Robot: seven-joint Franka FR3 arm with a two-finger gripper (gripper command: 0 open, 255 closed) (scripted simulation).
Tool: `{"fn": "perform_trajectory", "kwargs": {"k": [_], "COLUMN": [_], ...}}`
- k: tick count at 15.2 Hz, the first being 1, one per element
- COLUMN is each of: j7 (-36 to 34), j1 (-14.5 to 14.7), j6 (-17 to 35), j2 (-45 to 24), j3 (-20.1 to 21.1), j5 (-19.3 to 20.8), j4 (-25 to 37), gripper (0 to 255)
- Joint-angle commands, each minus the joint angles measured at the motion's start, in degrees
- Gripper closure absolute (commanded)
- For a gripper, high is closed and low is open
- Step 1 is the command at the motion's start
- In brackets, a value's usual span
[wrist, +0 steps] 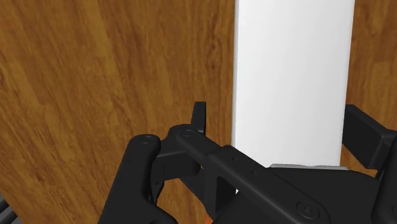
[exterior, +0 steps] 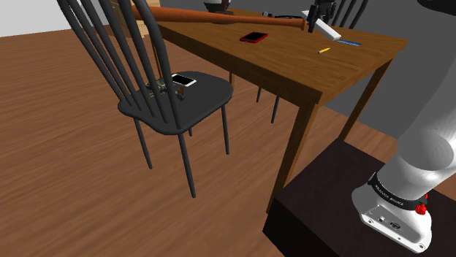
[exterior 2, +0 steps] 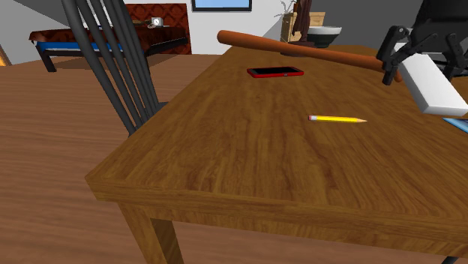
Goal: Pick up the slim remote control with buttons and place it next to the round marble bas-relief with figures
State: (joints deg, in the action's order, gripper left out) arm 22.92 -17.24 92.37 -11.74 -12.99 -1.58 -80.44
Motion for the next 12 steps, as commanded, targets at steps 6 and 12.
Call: {"fn": "perform_trajectory", "kwargs": {"k": [6, 12], "j7": [0.3, 0.3], "j1": [-0.6, -0.6], "j6": [-8.7, -8.8], "j2": [-2.9, -2.9], "j3": [-0.1, -0.1], "j5": [-0.7, -0.7], "j4": [11.5, 11.6], "gripper": [0, 0]}}
